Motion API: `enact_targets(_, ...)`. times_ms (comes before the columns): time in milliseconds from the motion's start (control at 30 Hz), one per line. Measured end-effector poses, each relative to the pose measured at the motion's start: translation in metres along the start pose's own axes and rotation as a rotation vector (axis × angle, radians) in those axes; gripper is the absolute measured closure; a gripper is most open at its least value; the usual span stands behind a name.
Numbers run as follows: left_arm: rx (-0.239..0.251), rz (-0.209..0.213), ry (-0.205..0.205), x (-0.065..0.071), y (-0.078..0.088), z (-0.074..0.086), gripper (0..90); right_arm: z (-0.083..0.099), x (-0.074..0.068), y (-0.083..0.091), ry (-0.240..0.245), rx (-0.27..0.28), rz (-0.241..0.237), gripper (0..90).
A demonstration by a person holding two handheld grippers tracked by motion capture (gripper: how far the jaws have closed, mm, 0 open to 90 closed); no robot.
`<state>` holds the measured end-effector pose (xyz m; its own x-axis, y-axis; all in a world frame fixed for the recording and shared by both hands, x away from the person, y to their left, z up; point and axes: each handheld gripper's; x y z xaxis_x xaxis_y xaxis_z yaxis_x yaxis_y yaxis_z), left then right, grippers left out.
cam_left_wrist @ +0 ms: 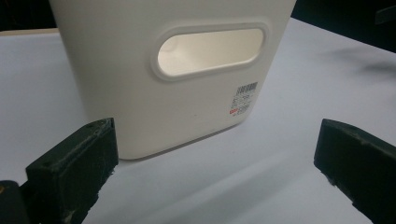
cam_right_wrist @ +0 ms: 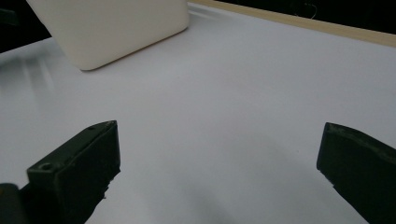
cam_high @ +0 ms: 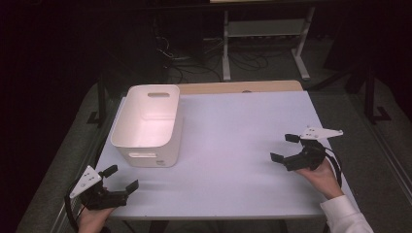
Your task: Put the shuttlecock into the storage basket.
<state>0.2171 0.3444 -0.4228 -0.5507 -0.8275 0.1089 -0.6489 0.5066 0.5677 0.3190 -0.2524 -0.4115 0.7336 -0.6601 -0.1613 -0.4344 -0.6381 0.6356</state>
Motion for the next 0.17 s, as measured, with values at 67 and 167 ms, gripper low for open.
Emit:
enact_targets(67,0.003,0.001,0.002,0.0001,0.0000,-0.0001,0.0,0.0009,0.0002,0.0006,-0.002,0.000,0.001,0.0)
enact_targets(167,0.004,0.001,0.002,0.0001,0.0000,-0.0002,0.0,0.0019,0.0006,0.0007,-0.003,-0.001,0.008,0.0)
Point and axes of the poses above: each handheld gripper's, and its own axes: y roughly backward along the jaws, z roughly out of its underside, x roughly to its right, and after that the axes turned 13 degrees about -x, right-handed
